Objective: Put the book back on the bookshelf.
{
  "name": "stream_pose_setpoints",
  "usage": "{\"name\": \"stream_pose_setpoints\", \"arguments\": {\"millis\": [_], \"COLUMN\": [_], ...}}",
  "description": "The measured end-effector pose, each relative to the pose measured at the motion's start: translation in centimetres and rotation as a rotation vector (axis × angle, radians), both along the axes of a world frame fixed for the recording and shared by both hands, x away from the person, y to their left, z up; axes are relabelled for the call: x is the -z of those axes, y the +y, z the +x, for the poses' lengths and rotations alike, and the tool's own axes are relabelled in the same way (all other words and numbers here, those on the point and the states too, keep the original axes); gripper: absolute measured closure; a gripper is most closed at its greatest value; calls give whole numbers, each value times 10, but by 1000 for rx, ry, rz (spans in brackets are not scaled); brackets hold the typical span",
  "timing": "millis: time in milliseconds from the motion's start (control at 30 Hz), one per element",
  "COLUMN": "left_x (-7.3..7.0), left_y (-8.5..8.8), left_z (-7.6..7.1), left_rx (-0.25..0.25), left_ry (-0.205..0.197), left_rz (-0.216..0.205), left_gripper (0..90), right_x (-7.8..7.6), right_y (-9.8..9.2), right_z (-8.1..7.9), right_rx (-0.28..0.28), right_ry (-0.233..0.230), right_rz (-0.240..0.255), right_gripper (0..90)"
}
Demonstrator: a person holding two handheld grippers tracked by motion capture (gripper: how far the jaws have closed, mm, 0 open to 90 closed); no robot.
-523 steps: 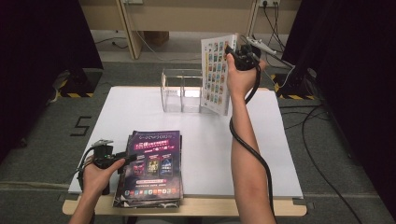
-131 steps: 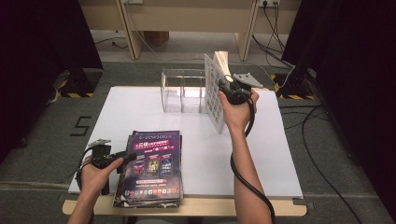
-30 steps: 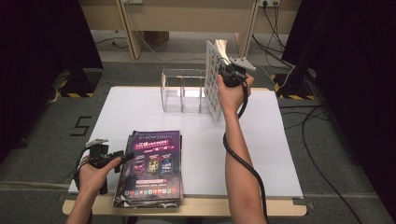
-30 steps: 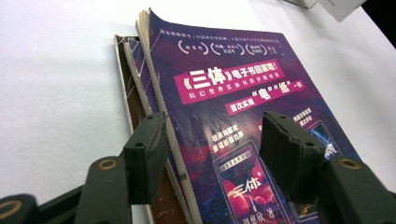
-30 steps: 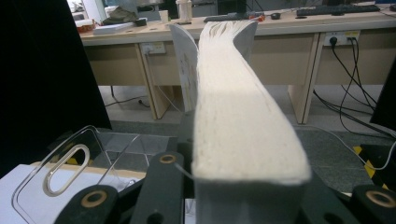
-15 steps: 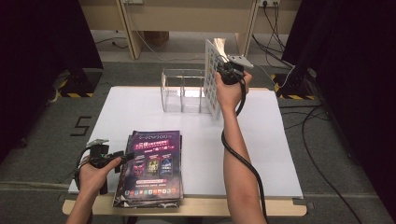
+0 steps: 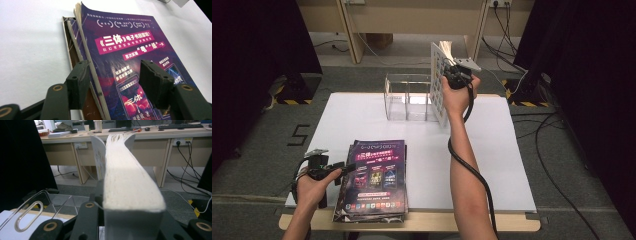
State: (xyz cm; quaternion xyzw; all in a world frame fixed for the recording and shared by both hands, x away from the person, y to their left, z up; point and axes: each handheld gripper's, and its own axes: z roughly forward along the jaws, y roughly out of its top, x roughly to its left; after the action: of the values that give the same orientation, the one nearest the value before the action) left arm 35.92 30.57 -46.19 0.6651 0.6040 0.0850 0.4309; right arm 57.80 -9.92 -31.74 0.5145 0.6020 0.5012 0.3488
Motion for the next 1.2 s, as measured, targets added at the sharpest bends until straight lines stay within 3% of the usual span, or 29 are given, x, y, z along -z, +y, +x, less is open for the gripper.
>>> {"name": "stream_pose_setpoints", "arguments": {"millis": [600, 1200], "left_x": [0, -2], "left_y": [0, -2], "left_z": [-1, -2], "left_rx": [1, 9], "left_ry": [0, -6], "left_rz": [2, -3], "left_gripper": [409, 408], "right_x": [15, 10], "right_y": [-1, -11], "right_z": [-5, -18], "right_rx": [1, -32], "right_ry": [-13, 75], "right_rz": [-36, -33], "right_gripper": [741, 707]}}
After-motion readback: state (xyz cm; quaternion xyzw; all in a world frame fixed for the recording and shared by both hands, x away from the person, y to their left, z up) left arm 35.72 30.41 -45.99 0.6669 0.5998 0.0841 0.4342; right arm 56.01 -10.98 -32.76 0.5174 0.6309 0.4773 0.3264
